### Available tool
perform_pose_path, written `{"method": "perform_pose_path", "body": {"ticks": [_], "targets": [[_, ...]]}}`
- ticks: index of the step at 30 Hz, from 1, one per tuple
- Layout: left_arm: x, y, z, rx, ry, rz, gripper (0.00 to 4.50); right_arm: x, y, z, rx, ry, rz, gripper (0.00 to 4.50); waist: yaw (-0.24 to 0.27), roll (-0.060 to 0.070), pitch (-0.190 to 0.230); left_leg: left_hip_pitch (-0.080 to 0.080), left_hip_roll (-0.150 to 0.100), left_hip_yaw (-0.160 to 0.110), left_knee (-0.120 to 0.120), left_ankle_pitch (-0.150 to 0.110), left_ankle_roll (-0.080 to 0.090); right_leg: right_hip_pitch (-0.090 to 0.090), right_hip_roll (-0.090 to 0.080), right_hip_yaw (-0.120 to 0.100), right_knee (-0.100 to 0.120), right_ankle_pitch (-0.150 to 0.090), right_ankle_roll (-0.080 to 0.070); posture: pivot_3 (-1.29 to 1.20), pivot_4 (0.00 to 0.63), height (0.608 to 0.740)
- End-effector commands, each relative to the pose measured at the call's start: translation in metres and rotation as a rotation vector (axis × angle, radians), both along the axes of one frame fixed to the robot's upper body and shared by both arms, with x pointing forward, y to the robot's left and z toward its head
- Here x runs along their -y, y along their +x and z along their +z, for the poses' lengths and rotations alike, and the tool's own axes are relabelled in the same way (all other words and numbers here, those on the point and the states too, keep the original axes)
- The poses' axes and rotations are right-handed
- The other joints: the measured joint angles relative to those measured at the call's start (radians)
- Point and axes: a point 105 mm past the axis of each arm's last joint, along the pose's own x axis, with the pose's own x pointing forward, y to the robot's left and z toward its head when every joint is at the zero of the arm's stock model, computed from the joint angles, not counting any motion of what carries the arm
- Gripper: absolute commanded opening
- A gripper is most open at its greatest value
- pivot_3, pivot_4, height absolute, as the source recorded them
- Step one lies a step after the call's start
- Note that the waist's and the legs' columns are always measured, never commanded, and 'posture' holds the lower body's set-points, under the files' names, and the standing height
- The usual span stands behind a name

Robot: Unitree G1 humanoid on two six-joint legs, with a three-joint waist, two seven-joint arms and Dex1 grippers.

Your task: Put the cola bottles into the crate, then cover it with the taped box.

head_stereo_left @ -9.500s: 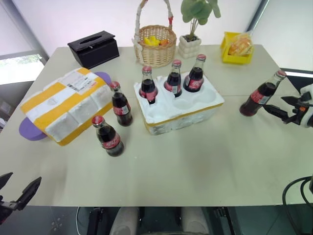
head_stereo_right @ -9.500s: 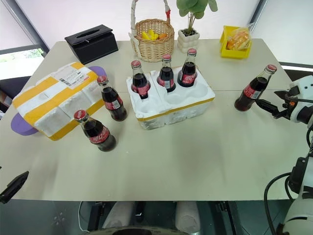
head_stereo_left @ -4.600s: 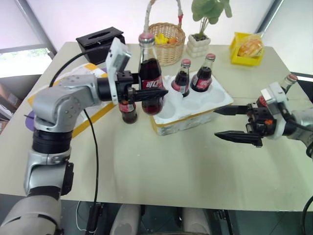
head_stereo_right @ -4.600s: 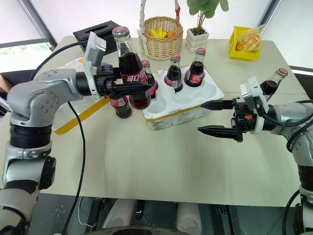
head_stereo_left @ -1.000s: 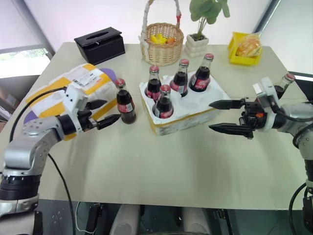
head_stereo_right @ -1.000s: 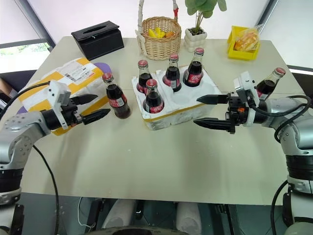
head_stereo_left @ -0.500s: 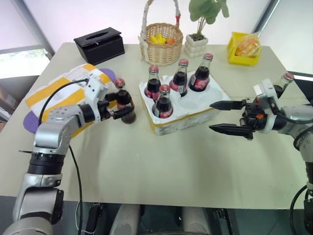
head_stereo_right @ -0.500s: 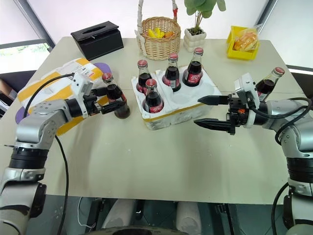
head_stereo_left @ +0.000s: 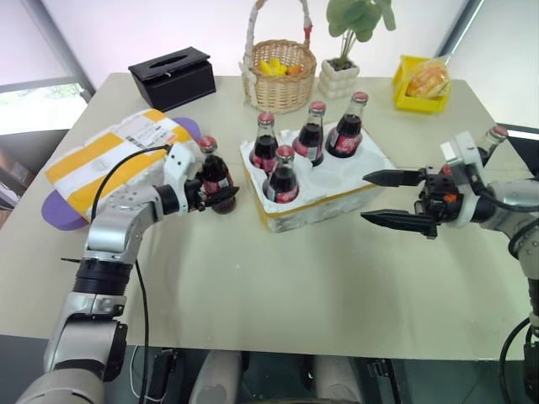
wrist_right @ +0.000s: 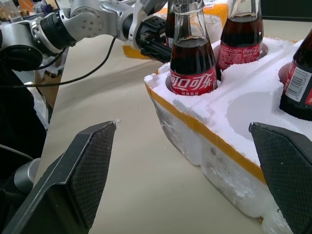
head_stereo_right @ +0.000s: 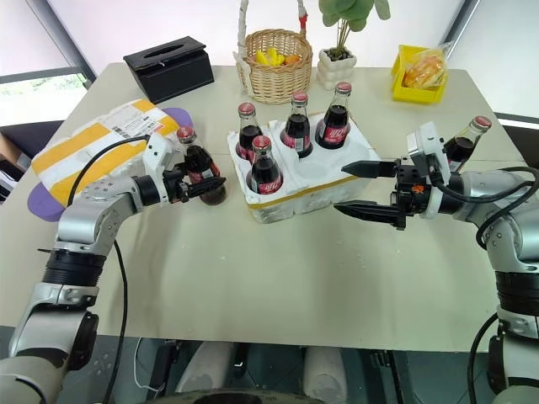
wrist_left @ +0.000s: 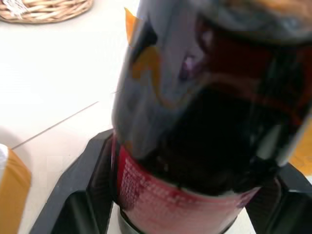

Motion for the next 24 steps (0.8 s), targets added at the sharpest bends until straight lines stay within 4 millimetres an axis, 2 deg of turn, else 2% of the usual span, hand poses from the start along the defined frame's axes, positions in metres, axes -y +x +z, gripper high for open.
{"method": "perform_pose_path", "body": {"ticks": [1,5,9,17,21,24], "targets": [[-0.003,0.000,0.018,0.055,-0.011,0.001,2.81,0.000,-0.004,0.011,0.049,0.016,0.009,4.50,0.000,0.000,0.000,0.000,0.000,0.000,0.000,0.000,0.000,0.000,0.000,0.000,0.000,0.000,0.000,0.00,0.150,0.740],[-0.007,-0.005,0.027,0.060,-0.033,-0.007,2.81,-0.001,-0.004,0.010,0.048,0.014,0.007,4.50,-0.003,0.000,0.000,0.000,0.000,0.000,0.000,0.000,0.000,0.000,0.000,0.000,0.000,0.000,0.000,0.00,0.150,0.740],[-0.007,-0.021,0.044,0.060,-0.052,-0.071,2.81,-0.001,-0.003,0.010,0.047,0.012,0.006,4.50,-0.010,0.000,0.000,-0.001,0.000,0.000,-0.001,0.000,0.000,-0.001,0.000,0.000,0.000,0.000,0.000,0.00,0.150,0.740],[-0.014,-0.040,0.101,0.105,-0.090,-0.138,2.81,-0.001,-0.004,0.008,0.046,0.006,0.006,4.50,-0.018,-0.001,0.001,-0.003,0.000,-0.002,0.000,0.000,0.000,-0.002,0.001,0.000,0.000,0.000,0.000,0.00,0.150,0.740],[0.002,-0.054,0.124,0.133,-0.092,-0.234,2.81,-0.001,-0.004,0.007,0.046,0.007,0.005,4.50,-0.020,-0.001,0.001,-0.003,0.000,-0.002,0.001,0.000,0.000,-0.001,0.001,0.000,0.000,0.000,0.000,0.00,0.150,0.740],[0.016,-0.064,0.132,0.144,-0.067,-0.312,2.81,0.000,-0.005,0.007,0.045,0.006,0.006,4.50,-0.021,-0.001,0.001,-0.002,0.000,-0.002,0.000,0.000,0.000,-0.001,0.001,0.000,0.000,0.000,0.000,0.00,0.150,0.740]]}}
